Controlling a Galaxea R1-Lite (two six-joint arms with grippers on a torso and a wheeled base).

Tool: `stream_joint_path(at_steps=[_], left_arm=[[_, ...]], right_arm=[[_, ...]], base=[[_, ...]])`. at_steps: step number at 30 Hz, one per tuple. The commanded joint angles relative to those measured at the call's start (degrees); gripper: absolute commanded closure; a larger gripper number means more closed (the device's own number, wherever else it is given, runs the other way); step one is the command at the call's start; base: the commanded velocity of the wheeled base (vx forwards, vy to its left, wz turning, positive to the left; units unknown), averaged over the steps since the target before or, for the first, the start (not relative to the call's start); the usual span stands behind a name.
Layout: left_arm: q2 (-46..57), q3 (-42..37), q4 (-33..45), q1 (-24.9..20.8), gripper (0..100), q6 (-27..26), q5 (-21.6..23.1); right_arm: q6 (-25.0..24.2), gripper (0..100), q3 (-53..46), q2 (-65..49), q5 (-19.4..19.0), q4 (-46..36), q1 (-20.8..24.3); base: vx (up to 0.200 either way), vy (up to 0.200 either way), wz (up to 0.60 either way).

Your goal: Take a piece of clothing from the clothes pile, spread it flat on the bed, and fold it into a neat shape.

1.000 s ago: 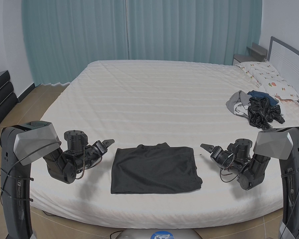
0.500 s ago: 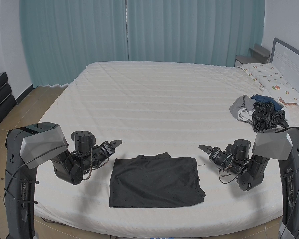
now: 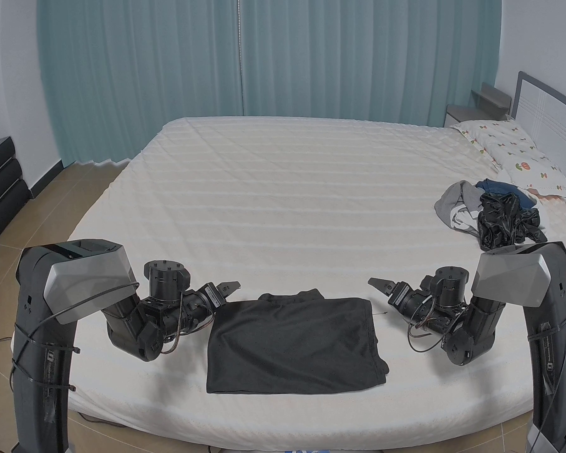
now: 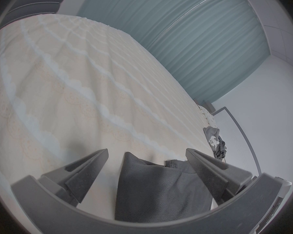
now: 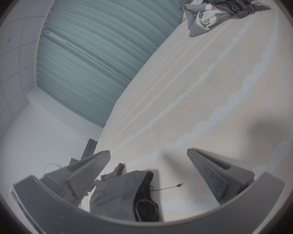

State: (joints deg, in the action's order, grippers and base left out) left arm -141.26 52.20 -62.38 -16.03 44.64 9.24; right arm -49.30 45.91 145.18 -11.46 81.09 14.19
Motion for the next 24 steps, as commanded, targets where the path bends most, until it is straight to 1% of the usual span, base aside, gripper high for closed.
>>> stream_joint_path(at_steps=[1, 6, 7, 16, 17, 19, 24], left_arm=[[-0.4, 0.3, 0.0, -0.3, 0, -0.1, 0.3], [-1.1, 0.9, 0.2, -0.8, 0, -0.1, 0.6], [-1.6, 1.0, 0.0, -0.8, 100, -0.1, 0.5], [-1.7, 1.2, 0.0, -0.5, 100, -0.1, -1.3], [-1.8, 1.2, -0.1, -0.6, 100, -0.1, -3.8], [-2.0, 1.2, -0.1, -0.5, 100, -0.1, -5.7], [-2.0, 1.2, -0.2, -0.2, 100, 0.1, -6.7]], right_arm=[[0.1, 0, 0.1, 0.6, -0.1, 0.0, 0.7], [0.4, 0, 0.4, 0.7, 0.0, 0.0, 1.5], [0.4, 0, 0.5, 0.9, 0.0, 0.0, 1.6], [1.7, 0, 1.1, 1.6, -0.1, 0.0, 3.1], [2.9, 0, 1.6, 2.4, -0.1, 0.0, 3.7], [4.0, 0, 2.3, 2.9, -0.3, 0.0, 4.0], [4.5, 0, 3.0, 3.2, -0.8, -0.1, 4.6]], base=[[0.0, 0.0, 0.0], [0.0, 0.0, 0.0], [0.0, 0.0, 0.0], [0.0, 0.0, 0.0], [0.0, 0.0, 0.0], [0.0, 0.0, 0.0], [0.0, 0.0, 0.0]])
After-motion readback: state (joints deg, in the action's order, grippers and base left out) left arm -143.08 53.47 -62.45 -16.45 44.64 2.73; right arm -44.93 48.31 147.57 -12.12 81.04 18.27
